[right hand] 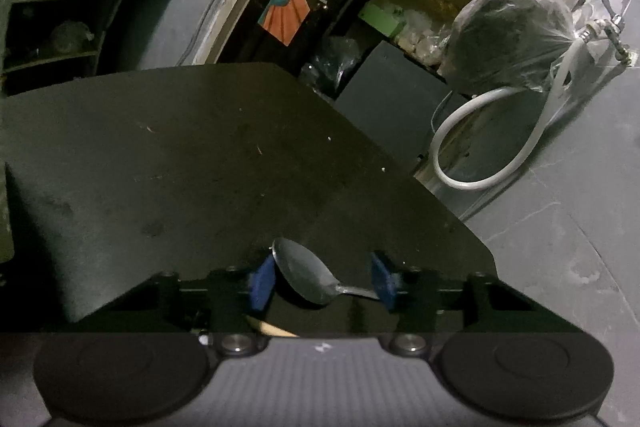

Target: Organize utensils

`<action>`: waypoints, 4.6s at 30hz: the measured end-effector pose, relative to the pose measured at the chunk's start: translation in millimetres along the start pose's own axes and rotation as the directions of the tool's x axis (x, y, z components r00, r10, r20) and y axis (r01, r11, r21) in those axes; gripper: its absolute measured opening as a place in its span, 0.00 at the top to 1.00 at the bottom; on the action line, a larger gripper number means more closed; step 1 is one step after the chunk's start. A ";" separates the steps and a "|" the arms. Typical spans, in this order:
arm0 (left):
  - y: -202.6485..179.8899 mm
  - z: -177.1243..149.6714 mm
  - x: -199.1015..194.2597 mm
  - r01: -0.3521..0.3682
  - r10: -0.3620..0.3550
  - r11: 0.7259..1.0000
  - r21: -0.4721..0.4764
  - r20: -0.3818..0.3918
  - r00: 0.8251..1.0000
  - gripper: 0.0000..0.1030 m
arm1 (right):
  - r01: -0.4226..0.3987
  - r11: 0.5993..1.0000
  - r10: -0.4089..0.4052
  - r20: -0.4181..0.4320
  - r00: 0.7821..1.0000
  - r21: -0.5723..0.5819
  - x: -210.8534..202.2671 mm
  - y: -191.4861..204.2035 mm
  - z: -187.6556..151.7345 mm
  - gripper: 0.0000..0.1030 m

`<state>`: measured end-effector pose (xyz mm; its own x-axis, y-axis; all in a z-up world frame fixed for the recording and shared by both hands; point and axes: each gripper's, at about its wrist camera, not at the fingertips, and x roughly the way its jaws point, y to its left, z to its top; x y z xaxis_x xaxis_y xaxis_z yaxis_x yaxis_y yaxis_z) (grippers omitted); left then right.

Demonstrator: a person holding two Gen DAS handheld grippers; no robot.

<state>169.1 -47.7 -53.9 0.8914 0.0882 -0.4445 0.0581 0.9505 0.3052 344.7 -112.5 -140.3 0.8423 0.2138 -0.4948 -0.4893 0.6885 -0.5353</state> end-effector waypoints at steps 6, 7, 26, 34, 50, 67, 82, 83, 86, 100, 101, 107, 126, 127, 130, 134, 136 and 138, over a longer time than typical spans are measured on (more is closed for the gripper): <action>0.8 0.1 -0.1 -0.002 0.002 1.000 -0.005 -0.001 1.000 0.17 | -0.020 1.000 0.020 -0.010 1.000 -0.013 1.6 -1.2 -1.4 0.88; 0.8 0.1 -0.1 -0.002 0.002 1.000 -0.005 -0.001 1.000 0.17 | -0.021 1.000 0.021 -0.008 1.000 -0.017 1.6 -1.3 -1.5 0.93; 8.8 -2.9 1.4 0.038 -0.038 0.999 -0.003 0.011 0.999 0.17 | -0.155 0.931 0.110 0.152 0.982 0.330 -69.5 -81.3 31.1 1.00; 13.3 -4.9 3.1 0.060 -0.060 0.998 -0.007 0.022 0.998 0.17 | -0.351 0.692 0.191 0.309 0.932 0.631 -115.6 -162.7 47.9 1.00; 21.5 -7.6 7.1 0.094 -0.094 0.996 -0.009 0.040 0.995 0.17 | -0.726 0.332 0.352 0.636 0.687 0.602 -178.6 -198.3 79.9 0.99; 23.8 -11.0 9.6 0.115 -0.116 0.993 0.009 0.053 0.992 0.17 | -0.679 0.291 0.463 0.522 0.716 0.674 -125.5 -134.5 64.8 0.98; 22.6 -8.9 11.0 0.112 -0.112 0.994 0.011 0.046 0.993 0.17 | -0.618 0.504 0.470 0.409 0.782 0.603 -148.4 -98.8 62.0 0.36; 22.3 -8.6 10.8 0.111 -0.111 0.994 0.012 0.045 0.993 0.17 | -0.617 0.509 0.456 0.420 0.784 0.600 -153.4 -99.9 59.9 0.27; 20.6 -7.7 10.8 0.106 -0.107 0.994 0.013 0.042 0.993 0.17 | -0.599 0.525 0.410 0.436 0.801 0.605 -165.0 -108.2 52.5 0.12; 17.0 -4.1 9.5 0.093 -0.094 0.995 0.023 0.016 0.995 0.17 | -0.209 0.558 0.247 0.079 0.966 0.803 -153.0 -114.5 -37.9 0.00; 16.7 -3.6 9.4 0.092 -0.093 0.995 0.023 0.013 0.996 0.17 | -0.173 0.558 0.235 0.046 0.971 0.811 -150.6 -113.2 -45.0 0.00; 12.3 -0.5 9.0 0.077 -0.077 0.997 0.028 -0.002 0.997 0.17 | -0.060 0.493 0.194 -0.042 0.980 0.868 -143.0 -117.6 -85.9 0.00; 9.0 3.6 7.8 0.027 -0.028 0.999 -0.019 -0.036 0.999 0.17 | -0.089 0.573 0.142 0.008 0.990 0.815 -70.3 -159.9 -91.0 0.00; 8.6 3.8 7.7 0.026 -0.026 0.999 -0.019 -0.037 0.999 0.17 | -0.098 0.564 0.150 0.015 0.989 0.820 -62.7 -165.1 -91.8 0.00; 7.9 4.1 7.7 0.023 -0.024 1.000 -0.018 -0.039 0.999 0.17 | -0.125 0.528 0.165 0.043 0.985 0.840 -42.8 -178.2 -96.0 0.00; 7.7 4.3 7.3 0.022 -0.023 1.000 -0.018 -0.039 0.999 0.17 | -0.124 0.516 0.176 0.037 0.984 0.848 -18.1 -188.5 -100.4 0.04; 7.9 4.7 7.2 0.022 -0.022 1.000 -0.018 -0.040 0.999 0.17 | -0.116 0.520 0.174 0.028 0.984 0.846 -10.9 -189.9 -100.6 0.12; 8.3 4.7 6.8 0.020 -0.021 1.000 -0.019 -0.040 0.999 0.17 | -0.099 0.523 0.171 0.009 0.985 0.846 -4.8 -189.5 -100.1 0.21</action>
<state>177.8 -40.5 -50.5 0.8712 0.0805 -0.4844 0.0673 0.9576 0.2800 410.7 -313.4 -105.0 0.7485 0.3347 -0.5725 -0.1476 0.9257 0.3482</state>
